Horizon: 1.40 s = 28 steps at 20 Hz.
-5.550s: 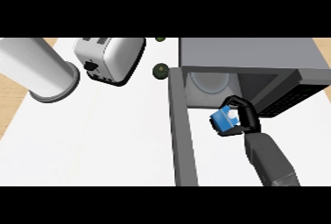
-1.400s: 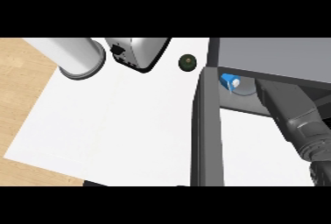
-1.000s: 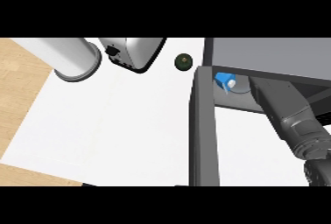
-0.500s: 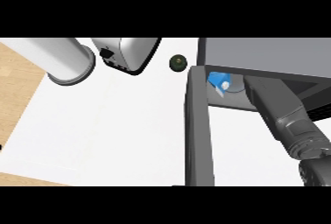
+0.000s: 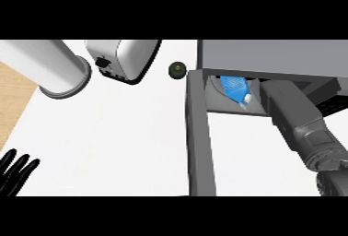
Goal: Pick up the milk, place it into the microwave and close the microwave
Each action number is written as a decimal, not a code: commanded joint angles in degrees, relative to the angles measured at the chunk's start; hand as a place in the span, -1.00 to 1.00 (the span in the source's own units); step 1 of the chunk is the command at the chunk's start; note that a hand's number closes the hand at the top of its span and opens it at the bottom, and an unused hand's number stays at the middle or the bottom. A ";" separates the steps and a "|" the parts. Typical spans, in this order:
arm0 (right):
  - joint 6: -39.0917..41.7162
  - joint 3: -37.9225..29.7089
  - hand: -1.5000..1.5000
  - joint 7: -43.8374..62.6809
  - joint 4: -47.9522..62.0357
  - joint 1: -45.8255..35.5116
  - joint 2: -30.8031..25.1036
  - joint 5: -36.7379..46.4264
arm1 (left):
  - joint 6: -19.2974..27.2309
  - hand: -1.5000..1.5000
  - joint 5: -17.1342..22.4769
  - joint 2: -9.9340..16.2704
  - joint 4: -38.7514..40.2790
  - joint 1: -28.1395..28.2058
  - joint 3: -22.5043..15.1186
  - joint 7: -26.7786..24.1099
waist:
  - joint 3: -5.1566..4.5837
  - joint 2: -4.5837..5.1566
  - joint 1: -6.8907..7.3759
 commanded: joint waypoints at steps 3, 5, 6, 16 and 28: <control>12.63 -2.15 -1.00 -4.90 -1.53 4.06 1.33 -2.75 | -5.77 -1.00 -6.32 -2.54 1.22 2.09 -7.64 -0.19 | -0.49 -1.67 -2.17; 16.70 -3.63 -1.00 -3.21 -1.94 2.71 1.57 -4.52 | -7.82 -1.00 -8.45 -2.82 4.41 0.93 -8.58 -1.53 | -0.56 -1.93 -2.66; 19.89 -3.25 -1.00 -4.37 -2.09 4.75 1.11 -4.36 | -5.59 -1.00 -10.25 -3.12 1.29 0.56 -9.42 0.48 | -0.53 -2.35 -3.67; 22.75 -0.48 -1.00 -10.04 -7.42 18.42 10.92 -4.68 | -3.90 -1.00 -22.55 -7.10 8.80 -7.96 -12.41 -1.96 | -0.68 -3.38 -6.09; 25.77 3.84 -1.00 -14.55 -20.30 41.77 4.69 -3.45 | 1.50 1.00 -34.63 -10.53 18.82 -16.29 -17.69 -4.66 | -0.86 -3.85 -8.94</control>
